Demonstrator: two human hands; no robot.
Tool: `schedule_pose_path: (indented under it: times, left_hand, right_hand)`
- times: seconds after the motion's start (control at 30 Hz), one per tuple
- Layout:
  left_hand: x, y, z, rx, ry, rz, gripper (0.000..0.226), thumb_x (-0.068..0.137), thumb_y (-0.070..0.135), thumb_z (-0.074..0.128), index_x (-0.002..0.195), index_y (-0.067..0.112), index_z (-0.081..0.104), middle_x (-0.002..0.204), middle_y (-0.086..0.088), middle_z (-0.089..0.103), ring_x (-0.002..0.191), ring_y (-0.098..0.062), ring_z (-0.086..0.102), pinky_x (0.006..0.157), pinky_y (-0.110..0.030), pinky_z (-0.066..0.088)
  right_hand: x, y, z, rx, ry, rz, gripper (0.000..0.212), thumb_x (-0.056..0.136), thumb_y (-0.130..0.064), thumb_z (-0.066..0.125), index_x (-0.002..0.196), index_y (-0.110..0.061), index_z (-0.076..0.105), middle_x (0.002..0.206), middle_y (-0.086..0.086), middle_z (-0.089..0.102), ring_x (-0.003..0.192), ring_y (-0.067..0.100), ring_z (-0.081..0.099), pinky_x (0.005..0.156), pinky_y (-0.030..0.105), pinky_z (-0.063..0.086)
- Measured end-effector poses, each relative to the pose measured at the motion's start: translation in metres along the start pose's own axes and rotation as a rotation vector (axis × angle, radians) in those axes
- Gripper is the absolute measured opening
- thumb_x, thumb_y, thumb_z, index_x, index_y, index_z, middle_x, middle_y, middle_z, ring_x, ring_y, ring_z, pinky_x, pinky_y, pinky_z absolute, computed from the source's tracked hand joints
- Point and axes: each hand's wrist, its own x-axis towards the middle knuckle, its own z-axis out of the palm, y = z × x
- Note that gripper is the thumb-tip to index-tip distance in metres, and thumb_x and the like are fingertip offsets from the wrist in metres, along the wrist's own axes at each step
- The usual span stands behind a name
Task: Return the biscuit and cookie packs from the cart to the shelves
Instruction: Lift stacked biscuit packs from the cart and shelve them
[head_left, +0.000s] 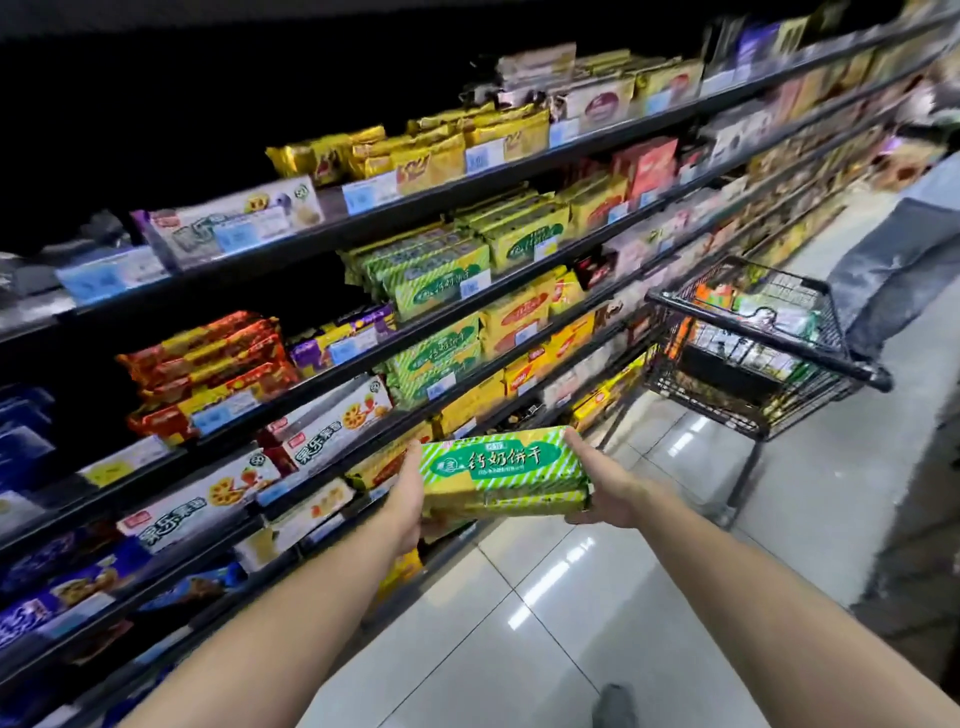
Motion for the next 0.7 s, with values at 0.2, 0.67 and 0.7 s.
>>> schedule_pose_path:
  times: [0.2, 0.67, 0.7]
  left_hand:
    - [0.033, 0.029, 0.073, -0.004, 0.034, 0.061, 0.069, 0.089, 0.082, 0.035, 0.099, 0.024, 0.071, 0.097, -0.008, 0.078, 0.071, -0.018, 0.075, 0.066, -0.030, 0.057]
    - [0.040, 0.095, 0.194, -0.025, 0.183, 0.301, 0.026, 0.088, 0.018, 0.070, 0.110, 0.018, 0.056, 0.128, -0.009, 0.060, 0.103, -0.017, 0.059, 0.082, -0.031, 0.048]
    - [0.036, 0.103, 0.193, 0.014, 0.164, 0.332, 0.026, 0.092, 0.016, 0.067, 0.115, 0.018, 0.057, 0.127, -0.006, 0.063, 0.104, -0.015, 0.060, 0.082, -0.030, 0.047]
  right_hand:
    - [0.044, -0.052, -0.066, 0.017, -0.071, -0.082, 0.058, 0.094, -0.072, 0.038, 0.120, -0.028, 0.065, 0.121, -0.002, 0.072, 0.101, 0.014, 0.068, 0.088, 0.038, 0.051]
    - [0.116, -0.191, -0.169, -0.161, -0.221, -0.238, 0.098, 0.079, -0.084, 0.050, 0.153, -0.020, 0.039, 0.158, 0.000, 0.041, 0.145, 0.026, 0.038, 0.118, 0.054, 0.028]
    - [0.118, -0.202, -0.167, -0.204, -0.279, -0.234, 0.110, 0.072, -0.087, 0.057, 0.158, -0.024, 0.028, 0.164, -0.002, 0.027, 0.151, 0.025, 0.024, 0.119, 0.053, 0.022]
